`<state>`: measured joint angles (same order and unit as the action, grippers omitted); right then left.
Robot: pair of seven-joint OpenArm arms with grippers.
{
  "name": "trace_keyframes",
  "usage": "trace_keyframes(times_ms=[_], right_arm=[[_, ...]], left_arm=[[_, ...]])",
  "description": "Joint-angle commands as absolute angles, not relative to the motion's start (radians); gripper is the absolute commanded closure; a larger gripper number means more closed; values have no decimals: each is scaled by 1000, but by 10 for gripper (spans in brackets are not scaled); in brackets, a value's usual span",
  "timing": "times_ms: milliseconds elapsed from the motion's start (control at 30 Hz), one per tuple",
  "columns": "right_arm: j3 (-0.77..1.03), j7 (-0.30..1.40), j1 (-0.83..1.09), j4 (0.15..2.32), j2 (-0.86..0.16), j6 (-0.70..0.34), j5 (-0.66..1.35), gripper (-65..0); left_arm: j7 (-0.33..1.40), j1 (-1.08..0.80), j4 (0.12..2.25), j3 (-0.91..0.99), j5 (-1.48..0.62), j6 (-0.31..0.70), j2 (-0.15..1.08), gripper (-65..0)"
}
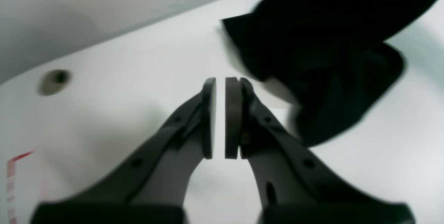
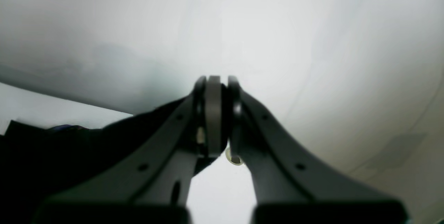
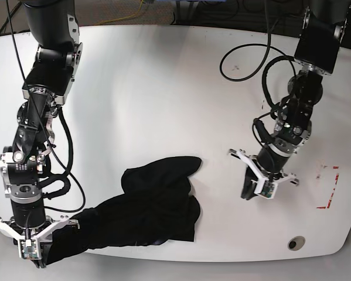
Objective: Layout the t-shirt on the table in an organized manner, then fold the t-shirt properly
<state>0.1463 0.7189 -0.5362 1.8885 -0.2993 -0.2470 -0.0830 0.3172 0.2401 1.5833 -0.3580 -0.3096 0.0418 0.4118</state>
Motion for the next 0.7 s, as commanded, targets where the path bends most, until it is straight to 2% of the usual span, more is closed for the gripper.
trace_keyframes(times_ms=[0,233,367,500,667], right_arm=[[157,690,-572,1902,-305,-243,-82,0],[156,690,-568,1905,-337,-243,-82,0],[156,690,-568,1905,-334,-243,-82,0],[151,690,-568,1906,-332,-243,-82,0],[153,690,-567,1906,-332,-243,-82,0]], left_arm=[[292,248,1627,-283,-309,35,447,-32],[295,231,1641,-208,-392,38,470,-36],[344,231,1641,-208,-467,99,463,-62],[384,231,1641,-214,-496,160,400,-153],[384,229,1627,-249,-463,162,315,-285]])
